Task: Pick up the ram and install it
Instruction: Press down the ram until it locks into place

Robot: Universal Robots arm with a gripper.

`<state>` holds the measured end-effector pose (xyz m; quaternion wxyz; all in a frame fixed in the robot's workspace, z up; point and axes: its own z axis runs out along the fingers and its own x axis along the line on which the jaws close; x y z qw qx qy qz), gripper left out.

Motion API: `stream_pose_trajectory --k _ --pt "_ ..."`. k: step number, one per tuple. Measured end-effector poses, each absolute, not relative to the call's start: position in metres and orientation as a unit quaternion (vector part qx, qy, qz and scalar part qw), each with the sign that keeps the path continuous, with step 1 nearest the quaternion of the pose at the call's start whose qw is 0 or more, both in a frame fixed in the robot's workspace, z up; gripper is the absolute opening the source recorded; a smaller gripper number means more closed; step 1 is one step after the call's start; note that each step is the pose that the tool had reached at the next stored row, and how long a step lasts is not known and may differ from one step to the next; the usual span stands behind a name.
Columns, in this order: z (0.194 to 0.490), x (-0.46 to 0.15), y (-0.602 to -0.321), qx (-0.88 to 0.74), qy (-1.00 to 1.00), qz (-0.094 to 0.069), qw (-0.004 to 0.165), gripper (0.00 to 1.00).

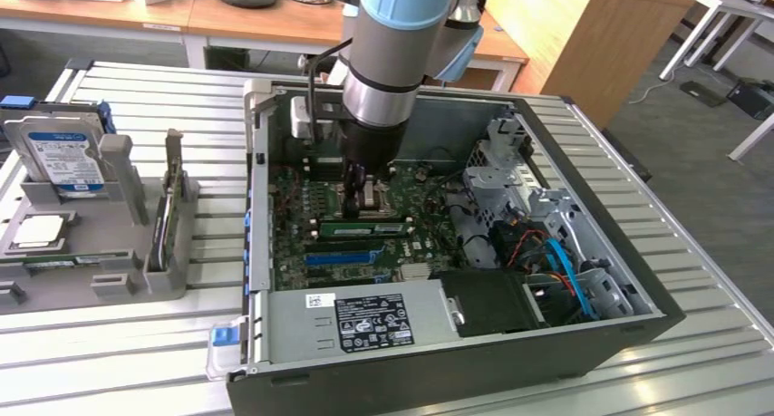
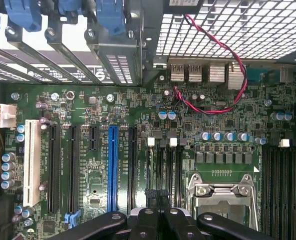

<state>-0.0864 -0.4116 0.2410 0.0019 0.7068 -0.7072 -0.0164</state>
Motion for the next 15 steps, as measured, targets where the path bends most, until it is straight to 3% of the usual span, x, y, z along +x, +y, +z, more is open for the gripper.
stream_pose_trajectory --k 15 --pt "0.2343 -0.0866 -0.4116 0.707 -0.707 -0.016 0.002 0.11"
